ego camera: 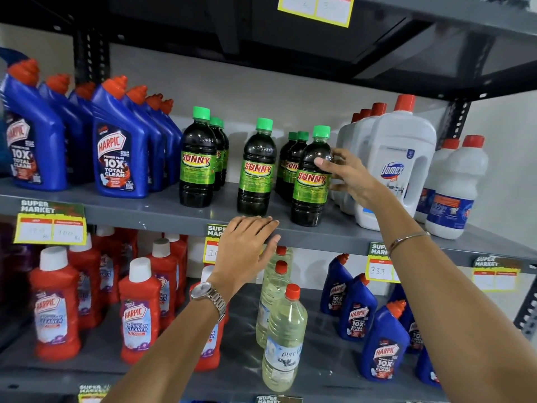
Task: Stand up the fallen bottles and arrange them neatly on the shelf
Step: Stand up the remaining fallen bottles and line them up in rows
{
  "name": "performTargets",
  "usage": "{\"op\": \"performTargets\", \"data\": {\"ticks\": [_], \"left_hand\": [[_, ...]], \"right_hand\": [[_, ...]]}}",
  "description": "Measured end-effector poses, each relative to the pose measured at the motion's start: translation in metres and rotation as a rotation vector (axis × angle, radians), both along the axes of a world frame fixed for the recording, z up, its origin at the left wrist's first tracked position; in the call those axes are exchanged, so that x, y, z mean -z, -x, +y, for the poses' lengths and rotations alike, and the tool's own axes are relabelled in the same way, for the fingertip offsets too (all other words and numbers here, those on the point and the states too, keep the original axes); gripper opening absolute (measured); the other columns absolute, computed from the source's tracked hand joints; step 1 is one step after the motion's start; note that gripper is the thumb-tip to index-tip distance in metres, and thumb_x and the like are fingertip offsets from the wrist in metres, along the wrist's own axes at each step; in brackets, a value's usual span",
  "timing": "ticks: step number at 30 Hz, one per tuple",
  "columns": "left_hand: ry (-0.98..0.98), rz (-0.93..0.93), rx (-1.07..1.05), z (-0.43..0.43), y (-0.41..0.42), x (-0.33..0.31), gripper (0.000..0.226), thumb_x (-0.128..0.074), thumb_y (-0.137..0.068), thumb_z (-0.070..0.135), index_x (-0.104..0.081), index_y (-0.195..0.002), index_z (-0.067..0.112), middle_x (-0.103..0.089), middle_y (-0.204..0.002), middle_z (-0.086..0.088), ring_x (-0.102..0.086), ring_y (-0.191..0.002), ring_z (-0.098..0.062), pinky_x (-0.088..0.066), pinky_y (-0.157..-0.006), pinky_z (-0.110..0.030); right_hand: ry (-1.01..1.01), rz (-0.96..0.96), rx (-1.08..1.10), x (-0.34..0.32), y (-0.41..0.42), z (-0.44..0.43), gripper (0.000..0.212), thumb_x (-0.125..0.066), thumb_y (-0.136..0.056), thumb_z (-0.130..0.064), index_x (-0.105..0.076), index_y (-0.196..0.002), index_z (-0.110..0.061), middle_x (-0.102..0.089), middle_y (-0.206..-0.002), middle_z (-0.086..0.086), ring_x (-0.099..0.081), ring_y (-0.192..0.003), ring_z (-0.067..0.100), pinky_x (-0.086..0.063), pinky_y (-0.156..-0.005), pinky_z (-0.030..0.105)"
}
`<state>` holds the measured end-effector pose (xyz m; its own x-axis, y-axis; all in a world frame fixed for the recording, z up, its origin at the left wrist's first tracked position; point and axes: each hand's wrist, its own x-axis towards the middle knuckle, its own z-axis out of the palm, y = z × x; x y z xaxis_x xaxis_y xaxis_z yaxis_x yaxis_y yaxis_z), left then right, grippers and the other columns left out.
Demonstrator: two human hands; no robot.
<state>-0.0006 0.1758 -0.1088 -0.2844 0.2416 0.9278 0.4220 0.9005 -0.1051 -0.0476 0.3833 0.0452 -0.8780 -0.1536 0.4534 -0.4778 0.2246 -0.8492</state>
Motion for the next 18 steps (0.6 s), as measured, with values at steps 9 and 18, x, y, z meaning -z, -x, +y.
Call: {"op": "performTargets", "data": {"ticks": [9,18], "left_hand": [[-0.138,-0.072,0.120,0.002,-0.013,-0.011,0.031,-0.061,-0.083,0.031,-0.068,-0.108,0.014,-0.073,-0.103,0.000,-0.068,-0.092,-0.016,-0.047,-0.085,-0.030],[-0.721,-1.052,0.277,-0.050,0.025,-0.093,0.108,-0.083,-0.066,0.026,-0.012,-0.146,0.008,-0.031,-0.150,-0.010,-0.035,-0.131,-0.024,-0.031,-0.104,-0.037]], "right_hand": [[0.037,-0.032,0.020,0.015,-0.004,-0.005,0.071,-0.072,-0.075,-0.033,-0.034,-0.133,-0.017,-0.051,-0.130,0.003,-0.054,-0.109,0.016,-0.049,-0.080,0.033],[-0.199,-0.067,0.058,0.066,-0.002,-0.010,0.091,-0.087,-0.057,-0.018,-0.038,-0.133,-0.010,-0.057,-0.127,0.007,-0.053,-0.118,0.019,-0.039,-0.106,0.038]]}}
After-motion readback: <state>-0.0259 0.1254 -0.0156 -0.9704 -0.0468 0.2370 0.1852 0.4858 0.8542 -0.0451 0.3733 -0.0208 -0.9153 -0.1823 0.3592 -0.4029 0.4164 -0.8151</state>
